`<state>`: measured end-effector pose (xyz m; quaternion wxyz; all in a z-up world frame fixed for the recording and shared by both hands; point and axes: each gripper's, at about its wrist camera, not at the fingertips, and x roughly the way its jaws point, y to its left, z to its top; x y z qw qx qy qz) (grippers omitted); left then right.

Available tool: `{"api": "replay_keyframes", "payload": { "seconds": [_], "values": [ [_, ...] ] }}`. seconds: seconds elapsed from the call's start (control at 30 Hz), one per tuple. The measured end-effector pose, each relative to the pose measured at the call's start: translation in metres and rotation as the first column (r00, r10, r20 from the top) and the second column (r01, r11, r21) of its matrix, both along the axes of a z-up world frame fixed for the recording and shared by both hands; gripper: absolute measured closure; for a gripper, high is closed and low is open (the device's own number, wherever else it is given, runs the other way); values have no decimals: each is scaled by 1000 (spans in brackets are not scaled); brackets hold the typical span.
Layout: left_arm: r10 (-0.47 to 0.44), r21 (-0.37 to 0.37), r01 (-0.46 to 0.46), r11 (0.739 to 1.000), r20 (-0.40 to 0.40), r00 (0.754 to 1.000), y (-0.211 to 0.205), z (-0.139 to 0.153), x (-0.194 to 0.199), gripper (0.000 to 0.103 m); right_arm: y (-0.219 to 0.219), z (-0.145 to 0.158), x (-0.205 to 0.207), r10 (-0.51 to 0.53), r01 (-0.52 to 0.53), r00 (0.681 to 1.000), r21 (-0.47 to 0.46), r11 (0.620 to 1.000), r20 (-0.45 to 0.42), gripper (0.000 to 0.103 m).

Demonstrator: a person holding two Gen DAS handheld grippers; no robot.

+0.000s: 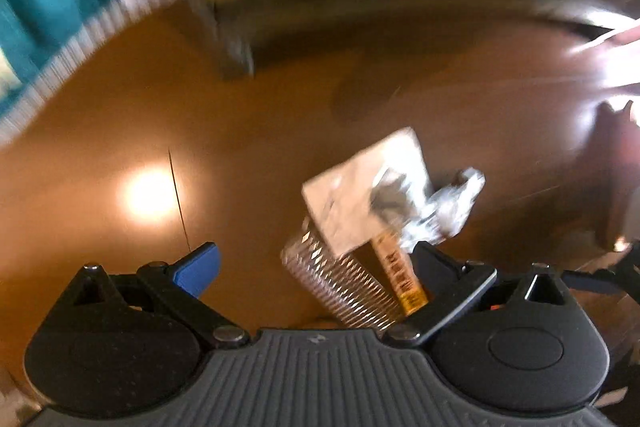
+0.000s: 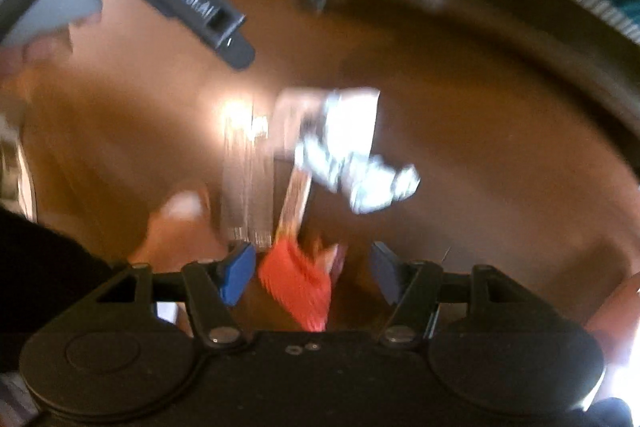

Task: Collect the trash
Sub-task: 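Move both open tools back down toward the trash pile, then grasp clear plastic tray with left tool while right tool grasps red mesh bag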

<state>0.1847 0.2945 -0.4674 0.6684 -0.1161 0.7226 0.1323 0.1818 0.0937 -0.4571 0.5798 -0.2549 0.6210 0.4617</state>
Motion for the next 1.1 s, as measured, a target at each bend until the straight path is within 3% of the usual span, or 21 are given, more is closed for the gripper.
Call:
{"api": "replay_keyframes", "payload": {
  "seconds": [0.2,0.37,0.63,0.8,0.87,0.9,0.93,1.1],
  "values": [
    [98,-37,-103,994,-125,987,9,-71,-16,0,5,-47,-8,62,-69,996,-99,993,-69,40],
    [185,-67,-202,977,-200,962,17,-113,-33,0,8,-75,-8,46,-68,989,-158,985,-140,40],
    [216,-117,-244,963,-214,953,15,-140,-49,2,18,-103,-12,7,-47,979,-190,981,-205,42],
    [212,-145,-247,958,-224,951,12,-148,-51,20,21,-111,-10,-9,-39,974,-210,977,-226,43],
    [210,-153,-248,957,-230,950,11,-152,-49,33,20,-111,-9,-17,-31,973,-205,978,-228,46],
    [207,-156,-247,956,-232,950,11,-153,-50,36,19,-111,-8,-24,-24,972,-204,979,-232,56],
    [205,-159,-246,956,-235,950,11,-154,-51,44,19,-112,-7,-31,-19,971,-207,978,-236,72],
    [214,-173,-255,951,-220,952,12,-158,-50,56,17,-109,-4,-36,-13,971,-205,979,-237,88]
  ]
}}
